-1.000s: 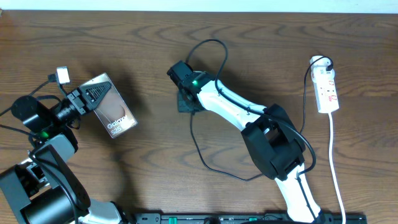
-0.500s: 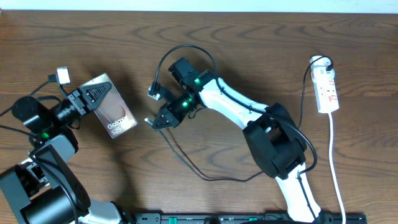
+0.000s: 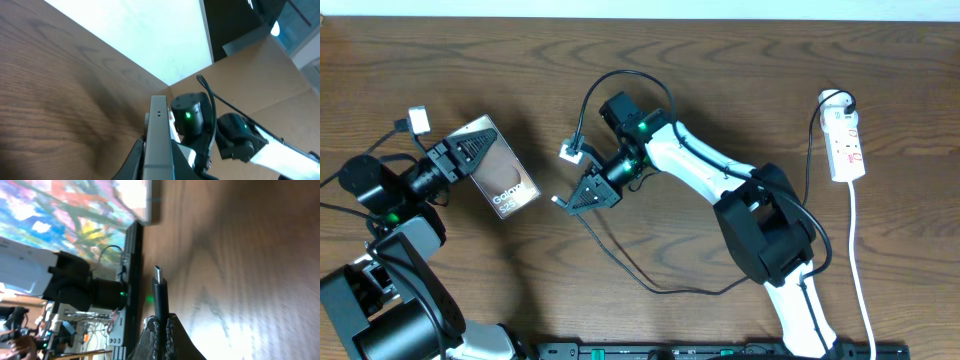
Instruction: Plug charger to phone and switch on socket
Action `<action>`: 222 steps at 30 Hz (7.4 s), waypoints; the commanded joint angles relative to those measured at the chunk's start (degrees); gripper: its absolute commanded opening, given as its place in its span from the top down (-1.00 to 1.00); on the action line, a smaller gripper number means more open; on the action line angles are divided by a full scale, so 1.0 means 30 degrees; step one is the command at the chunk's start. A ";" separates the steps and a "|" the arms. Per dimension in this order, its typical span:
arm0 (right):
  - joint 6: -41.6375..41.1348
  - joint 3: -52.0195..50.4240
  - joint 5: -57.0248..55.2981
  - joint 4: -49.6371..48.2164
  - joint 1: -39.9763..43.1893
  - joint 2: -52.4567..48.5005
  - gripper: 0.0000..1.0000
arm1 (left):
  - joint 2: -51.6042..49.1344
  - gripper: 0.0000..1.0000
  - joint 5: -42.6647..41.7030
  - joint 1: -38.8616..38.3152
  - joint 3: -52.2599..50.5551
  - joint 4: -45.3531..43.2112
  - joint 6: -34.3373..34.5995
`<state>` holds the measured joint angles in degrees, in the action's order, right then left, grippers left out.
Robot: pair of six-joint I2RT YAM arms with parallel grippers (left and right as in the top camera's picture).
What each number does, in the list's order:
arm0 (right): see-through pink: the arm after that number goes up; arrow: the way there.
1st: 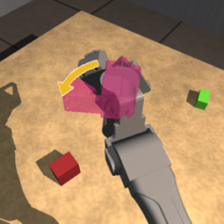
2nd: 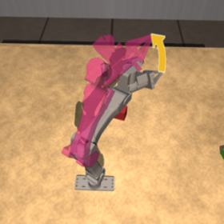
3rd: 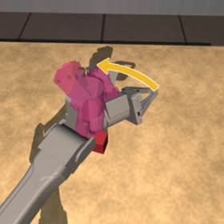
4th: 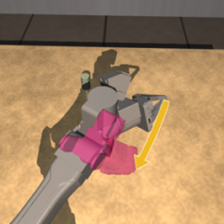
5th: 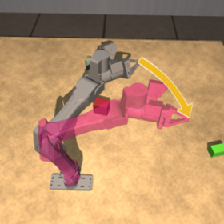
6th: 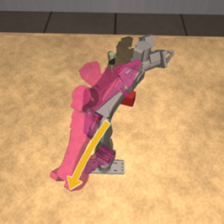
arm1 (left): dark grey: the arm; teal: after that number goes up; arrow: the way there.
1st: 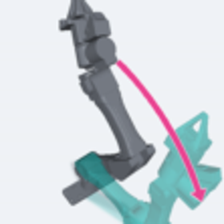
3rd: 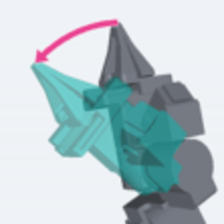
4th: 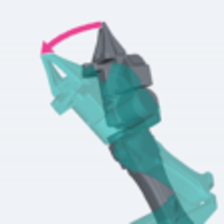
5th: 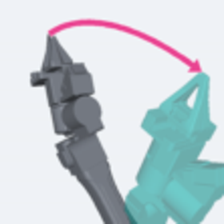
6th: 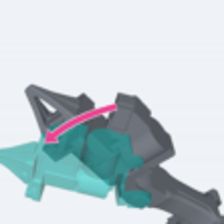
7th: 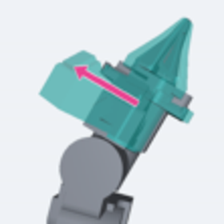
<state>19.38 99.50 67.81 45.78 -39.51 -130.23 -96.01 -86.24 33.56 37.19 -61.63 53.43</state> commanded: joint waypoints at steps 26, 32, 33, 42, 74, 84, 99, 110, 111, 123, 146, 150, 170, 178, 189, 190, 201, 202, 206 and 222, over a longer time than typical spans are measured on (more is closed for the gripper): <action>-0.3548 -0.0073 0.1392 -0.4284 -0.1319 -0.0168 0.98 | 0.0175 0.85 0.1064 -0.0896 0.0036 -0.0219 0.2302; -0.3614 -0.0102 0.1049 -0.4248 -0.1319 -0.0168 0.98 | 0.0175 0.85 0.1115 -0.0896 0.0036 -0.0211 0.2310; -0.3614 -0.0109 0.0911 -0.4197 -0.1319 -0.0168 0.98 | 0.0175 0.85 0.1122 -0.0896 0.0036 -0.0211 0.2310; -0.3606 -0.0350 0.0867 -0.4197 -0.1311 -0.0168 0.98 | 0.0175 0.85 0.1107 -0.0896 0.0036 -0.0211 0.2310; -0.3446 -0.0350 0.1523 -0.4495 -0.1311 -0.0168 0.98 | 0.0175 0.85 0.0087 -0.0896 0.0036 -0.0219 0.1639; -0.3446 -0.0350 0.1530 -0.4510 -0.1311 -0.0168 0.98 | 0.0175 0.85 -0.0503 -0.0896 0.0036 -0.0219 0.1311; -0.3446 -0.0350 0.1530 -0.4473 -0.1311 -0.0168 0.98 | 0.0175 0.85 -0.0095 -0.0889 0.0036 -0.0219 0.0998; -0.3439 -0.0350 0.1530 -0.4401 -0.1311 -0.0168 0.98 | 0.0175 0.85 -0.0029 -0.0889 0.0036 -0.0219 0.0918; -0.3439 -0.0350 0.1530 -0.4401 -0.1311 -0.0168 0.98 | 0.0175 0.85 -0.0029 -0.0889 0.0036 -0.0219 0.0911; -0.3395 -0.0350 0.1530 -0.4269 -0.1311 -0.0168 0.98 | 0.0175 0.85 -0.0029 -0.0874 0.0036 -0.0219 0.0903; -0.4277 -0.0350 0.1953 -0.5479 -0.1246 -0.0168 0.98 | 0.0175 0.85 -0.0619 -0.0984 0.0036 -0.0204 0.0867; -0.5778 -0.0350 0.1945 -0.6849 -0.1239 -0.0168 0.98 | 0.0175 0.85 -0.0495 -0.1377 0.0036 -0.0211 0.0860; -1.0440 -0.0350 0.0364 -1.1096 -0.1260 -0.0168 0.98 | 0.0175 0.85 0.0175 -0.1931 0.0029 -0.0211 0.0860; -1.2386 -0.0350 -0.0051 -1.3500 -0.1253 -0.0168 0.99 | 0.0175 0.85 -0.0277 -0.1931 0.0029 -0.0211 0.0845; -1.2378 -0.0350 -0.0051 -1.3464 -0.1202 -0.0168 0.98 | 0.0175 0.85 -0.0605 -0.1923 0.0029 -0.0211 0.0517; -1.2378 -0.0350 -0.0051 -1.3391 -0.1202 -0.0168 0.98 | 0.0175 0.85 -0.0612 -0.1923 0.0029 -0.0211 0.0481; -1.1861 -0.0350 -0.0714 -1.1001 -0.0248 -0.0168 0.98 | 0.0175 0.85 -0.0401 -0.0576 0.0036 -0.0211 0.0503; -1.1861 -0.0350 -0.0954 -1.0717 -0.0138 -0.0168 0.98 | 0.0175 0.85 -0.0401 -0.0357 0.0036 -0.0211 0.0539; -1.1723 -0.0350 -0.1668 -0.9508 0.0306 -0.0168 0.98 | 0.0175 0.85 -0.0401 0.0058 0.0036 -0.0219 0.0954; -1.2910 0.0911 -1.4491 0.1654 0.1617 -0.0160 0.98 | 0.0182 0.85 -0.1260 -0.0466 0.0029 -0.0211 0.2317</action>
<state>-17.76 98.61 36.34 47.29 -36.38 -131.52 -96.01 -88.44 32.80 37.19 -61.82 58.96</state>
